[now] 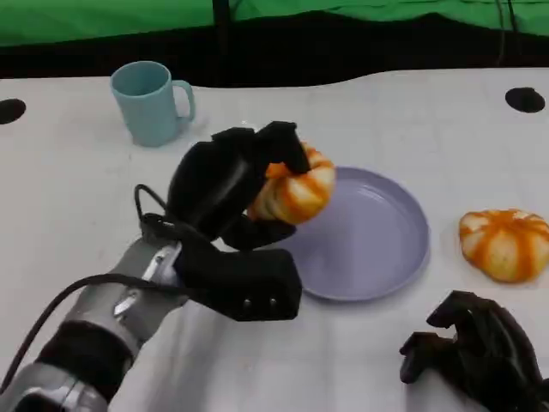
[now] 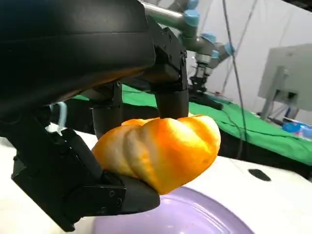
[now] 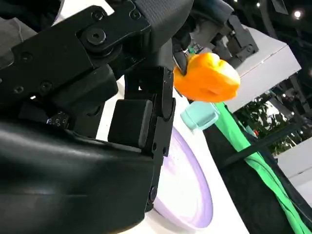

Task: Grasp the bread from the table and place it into the plate.

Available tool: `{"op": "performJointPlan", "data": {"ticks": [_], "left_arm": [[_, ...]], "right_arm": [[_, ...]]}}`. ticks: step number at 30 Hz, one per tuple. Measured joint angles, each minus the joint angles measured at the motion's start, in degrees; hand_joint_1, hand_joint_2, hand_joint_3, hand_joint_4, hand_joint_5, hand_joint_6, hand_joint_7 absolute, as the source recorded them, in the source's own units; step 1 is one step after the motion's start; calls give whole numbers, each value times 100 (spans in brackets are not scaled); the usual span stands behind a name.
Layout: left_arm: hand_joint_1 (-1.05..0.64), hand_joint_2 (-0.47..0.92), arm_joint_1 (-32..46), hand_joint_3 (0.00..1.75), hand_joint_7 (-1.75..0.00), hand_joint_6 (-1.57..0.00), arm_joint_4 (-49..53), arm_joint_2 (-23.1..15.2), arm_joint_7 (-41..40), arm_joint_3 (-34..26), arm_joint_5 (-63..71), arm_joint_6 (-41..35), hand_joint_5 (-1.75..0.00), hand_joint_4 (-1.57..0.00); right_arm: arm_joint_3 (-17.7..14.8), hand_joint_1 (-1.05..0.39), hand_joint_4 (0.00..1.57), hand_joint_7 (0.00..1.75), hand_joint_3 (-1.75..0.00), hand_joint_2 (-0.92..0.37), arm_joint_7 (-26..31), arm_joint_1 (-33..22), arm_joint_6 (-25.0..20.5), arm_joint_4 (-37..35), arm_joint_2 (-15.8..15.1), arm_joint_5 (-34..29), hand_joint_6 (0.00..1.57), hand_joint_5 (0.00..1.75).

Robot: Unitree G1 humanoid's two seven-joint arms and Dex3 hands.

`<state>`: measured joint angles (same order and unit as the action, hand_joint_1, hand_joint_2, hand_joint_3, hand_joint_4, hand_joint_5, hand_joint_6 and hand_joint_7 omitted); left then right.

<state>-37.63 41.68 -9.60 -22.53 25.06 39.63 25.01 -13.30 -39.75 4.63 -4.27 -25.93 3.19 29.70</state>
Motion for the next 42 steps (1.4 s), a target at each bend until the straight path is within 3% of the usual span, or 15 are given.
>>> {"op": "performJointPlan", "data": {"ticks": [10, 12, 14, 18, 21, 23, 26, 27, 28, 33, 34, 35, 37, 40, 42], "left_arm": [[-31, 48, -582, 118, -175, -66, 698, 446, 85, 265, 65, -108, -175, -93], [-32, 52, -669, 115, -156, -70, 822, 519, 88, 338, 85, -111, -175, -93], [-31, 52, -811, 114, -149, -73, 1008, 605, 90, 446, 197, -152, -175, -93], [-32, 63, -1074, 94, -94, -83, 1335, 790, 88, 604, 329, -320, -175, -94], [-32, 69, -1141, 83, -83, -86, 1501, 896, 100, 688, 368, -449, -175, -91], [-33, 86, -1172, 58, -100, -75, 1599, 921, 141, 737, 391, -482, -173, -74], [-33, 91, -1279, 43, -103, -65, 1761, 929, 423, 836, 446, -618, -156, -63], [-35, 92, -1306, 40, -93, -57, 1792, 930, 523, 849, 448, -661, -151, -58], [-36, 92, -1324, 38, -89, -55, 1814, 932, 620, 869, 450, -719, -149, -56], [-41, 92, -1359, 37, -34, -47, 1842, 959, 958, 963, 473, -954, -145, -42], [-45, 92, -1389, 37, -27, -44, 1843, 967, 1006, 997, 495, -1014, -136, -37], [-52, 92, -1420, 38, -18, -38, 1844, 973, 1042, 1024, 512, -1056, -108, -35], [-63, 92, -1486, 40, -7, -29, 1847, 988, 1138, 1105, 565, -1172, -74, -27], [-79, 92, -1558, 44, -1, -17, 1857, 999, 1367, 1189, 578, -1319, -54, -13], [-84, 92, -1564, 45, 0, -13, 1850, 997, 1496, 1243, 579, -1379, -49, -10]], "right_arm": [[20, -103, 157, 29, 0, -73, -1, -70, -69, 134, 19, 23, 157, 68], [24, -103, 157, 29, -1, -74, -1, -81, -88, 150, 23, 26, 157, 68], [27, -103, 157, 30, -1, -74, 0, -96, -87, 163, 23, 26, 157, 68], [74, -103, 157, 31, -1, -75, 0, -112, -51, 168, 26, 10, 157, 69], [121, -104, 157, 31, -1, -75, 2, -126, -40, 176, 47, 5, 157, 70], [140, -104, 157, 32, -1, -76, 11, -146, -32, 190, 48, 4, 157, 70], [166, -104, 157, 32, -1, -76, 33, -196, 13, 222, 49, -16, 157, 70], [169, -104, 157, 31, -1, -76, 33, -202, 14, 222, 49, -17, 157, 70], [174, -105, 157, 31, -1, -76, 32, -205, 16, 222, 49, -17, 157, 70], [185, -104, 157, 31, -1, -76, 30, -208, 41, 222, 49, -19, 157, 70], [185, -103, 157, 31, 0, -76, 29, -208, 41, 223, 49, -19, 157, 70], [184, -103, 157, 31, 0, -76, 29, -209, 41, 223, 49, -18, 157, 69], [183, -103, 157, 30, 0, -76, 25, -212, 41, 223, 49, -11, 157, 69], [183, -103, 157, 31, 0, -75, 18, -214, 40, 225, 49, -9, 157, 69], [182, -103, 157, 32, 0, -75, 19, -214, 40, 226, 49, -7, 157, 69]]}}
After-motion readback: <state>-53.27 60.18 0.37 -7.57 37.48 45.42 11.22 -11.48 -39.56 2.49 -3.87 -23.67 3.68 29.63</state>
